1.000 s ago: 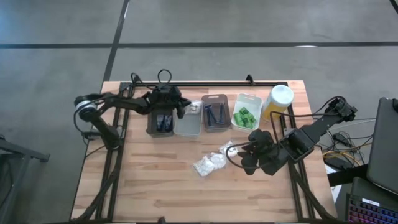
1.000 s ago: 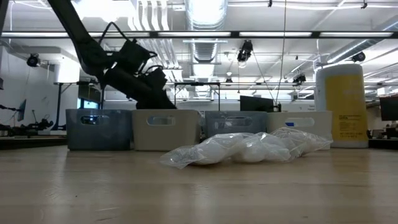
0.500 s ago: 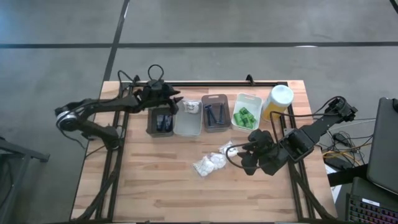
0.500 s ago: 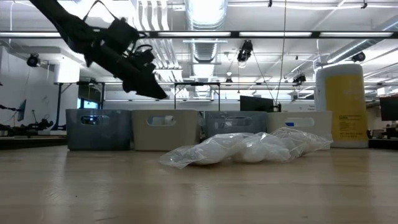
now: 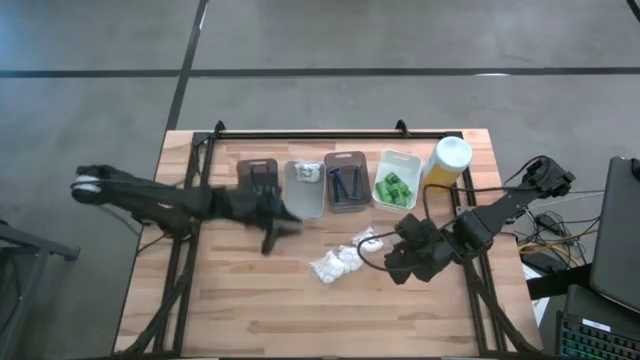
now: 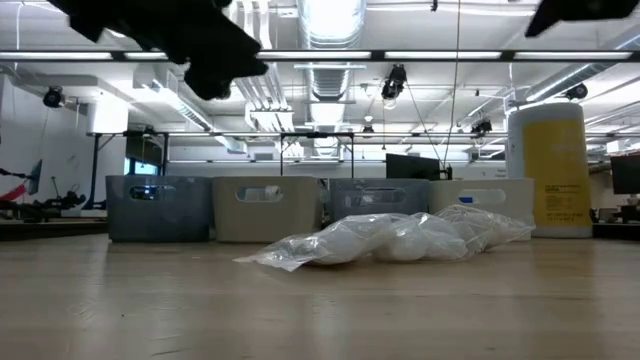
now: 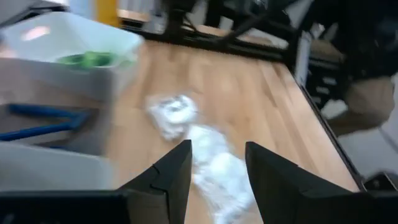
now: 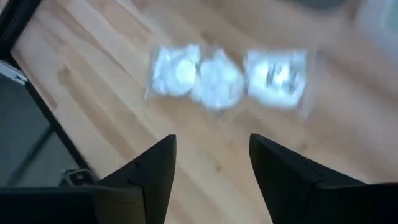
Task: Pick & Place Travel size toiletries
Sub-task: Put the white cotton pack into the gray bin
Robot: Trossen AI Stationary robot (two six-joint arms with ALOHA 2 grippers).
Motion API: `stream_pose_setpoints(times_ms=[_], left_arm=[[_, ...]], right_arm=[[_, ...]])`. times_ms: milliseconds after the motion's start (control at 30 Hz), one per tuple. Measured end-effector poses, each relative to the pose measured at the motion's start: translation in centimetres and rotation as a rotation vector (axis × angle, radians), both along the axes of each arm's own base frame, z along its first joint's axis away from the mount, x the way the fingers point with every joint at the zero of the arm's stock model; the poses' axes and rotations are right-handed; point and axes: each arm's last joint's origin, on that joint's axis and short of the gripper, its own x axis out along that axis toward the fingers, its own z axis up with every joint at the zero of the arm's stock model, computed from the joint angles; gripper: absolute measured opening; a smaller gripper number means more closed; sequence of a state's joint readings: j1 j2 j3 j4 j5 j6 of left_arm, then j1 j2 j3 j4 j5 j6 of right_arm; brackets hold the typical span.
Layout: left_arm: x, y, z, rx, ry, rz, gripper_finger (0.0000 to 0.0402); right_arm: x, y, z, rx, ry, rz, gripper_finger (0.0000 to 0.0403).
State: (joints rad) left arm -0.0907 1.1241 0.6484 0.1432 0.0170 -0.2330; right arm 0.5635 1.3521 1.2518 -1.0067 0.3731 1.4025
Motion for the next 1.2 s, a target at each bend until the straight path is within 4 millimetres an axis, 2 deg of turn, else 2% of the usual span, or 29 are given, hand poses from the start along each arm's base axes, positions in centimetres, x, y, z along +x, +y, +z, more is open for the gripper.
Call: stream_pose_setpoints(times_ms=[100,200,367,533,633,767,967,1200], left_arm=[[0.8,-3.2,-1.1,0.045,0.033,-0.008,0.0154],[1.9,-5.0,-2.6,0.030,0.103,-0.021,0.0154],[4.2,-6.3,-5.0,0.068,0.203,-0.057,0.0154],[6.3,-7.3,-6.6,0.095,0.270,-0.124,0.0154],[6.9,-7.6,-6.8,0.098,0.290,-0.134,0.0154],[7.2,-7.7,-6.5,0.097,0.280,-0.136,0.0154],[7.4,-7.7,-5.9,0.093,0.252,-0.131,0.0154],[7.3,-7.7,-6.0,0.077,0.267,-0.123,0.0154]], right_arm=[[0.0,0.2,-2.3,0.132,0.033,-0.123,0.0197],[0.1,0.6,-5.1,0.256,0.004,-0.258,0.0191],[1.8,1.7,-9.1,0.487,-0.216,-0.306,0.0183],[2.4,2.1,-12.2,0.469,-0.164,-0.365,0.0189],[1.8,2.3,-12.8,0.399,-0.087,-0.453,0.0199],[1.0,2.0,-13.6,0.332,-0.071,-0.617,0.0212],[0.7,0.3,-16.4,0.294,-0.078,-0.788,0.0232],[1.3,-0.7,-16.3,0.272,-0.154,-0.835,0.0255]])
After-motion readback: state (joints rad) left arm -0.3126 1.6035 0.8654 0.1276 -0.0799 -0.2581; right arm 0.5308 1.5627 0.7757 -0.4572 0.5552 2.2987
